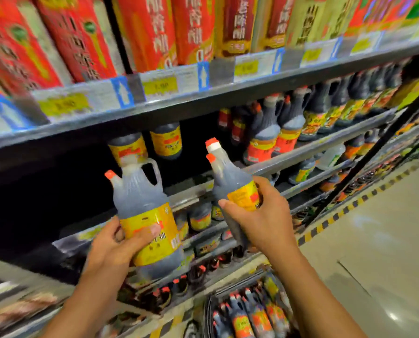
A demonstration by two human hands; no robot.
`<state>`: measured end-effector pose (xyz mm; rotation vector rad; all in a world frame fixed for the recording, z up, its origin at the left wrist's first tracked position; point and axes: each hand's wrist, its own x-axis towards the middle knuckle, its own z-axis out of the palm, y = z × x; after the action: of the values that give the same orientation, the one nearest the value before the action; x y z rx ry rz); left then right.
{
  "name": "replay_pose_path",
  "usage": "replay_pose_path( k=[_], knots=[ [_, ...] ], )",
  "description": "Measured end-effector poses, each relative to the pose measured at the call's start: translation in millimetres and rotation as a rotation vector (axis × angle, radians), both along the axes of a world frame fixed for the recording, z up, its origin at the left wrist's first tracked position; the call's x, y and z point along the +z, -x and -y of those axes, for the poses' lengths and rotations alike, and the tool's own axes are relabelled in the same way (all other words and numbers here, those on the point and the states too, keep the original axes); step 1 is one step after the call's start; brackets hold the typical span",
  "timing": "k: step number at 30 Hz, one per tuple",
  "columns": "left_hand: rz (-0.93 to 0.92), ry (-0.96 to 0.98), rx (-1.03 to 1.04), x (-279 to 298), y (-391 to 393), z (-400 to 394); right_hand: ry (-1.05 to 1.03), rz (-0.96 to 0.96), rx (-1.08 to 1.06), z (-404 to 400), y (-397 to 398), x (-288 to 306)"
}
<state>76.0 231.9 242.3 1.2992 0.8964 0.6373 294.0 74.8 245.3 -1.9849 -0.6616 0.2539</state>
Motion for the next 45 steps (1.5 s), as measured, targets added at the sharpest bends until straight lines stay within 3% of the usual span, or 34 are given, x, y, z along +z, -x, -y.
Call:
replay_pose_path(
  k=[8,12,17,23,28,32,45],
  knots=[
    [-0.034,0.051,0.124,34,-5,-53,0.103,0.153,0.034,-90,-38,44],
    [-0.009,0.048,0.171,46,-11,-70,0.125,0.085,-0.019,-123,-53,53],
    [0.005,0.001,0.223,41,-11,-89,-0.108,-0.026,0.061,-156,-68,46],
    [-0.094,-0.194,0.341,13,-15,-115,-0.327,-0.088,0.063,-178,-76,14],
    [-0.136,-0.262,0.328,-9,-9,-121,-0.304,-0.127,-0.099,-168,-59,1],
    [-0.167,-0.287,0.332,-16,-4,-127,-0.365,-0.153,-0.008,-169,-64,-7],
    [-0.392,-0.511,0.448,1,-19,-117,-0.119,-0.117,0.094,-166,-82,-23]
  ],
)
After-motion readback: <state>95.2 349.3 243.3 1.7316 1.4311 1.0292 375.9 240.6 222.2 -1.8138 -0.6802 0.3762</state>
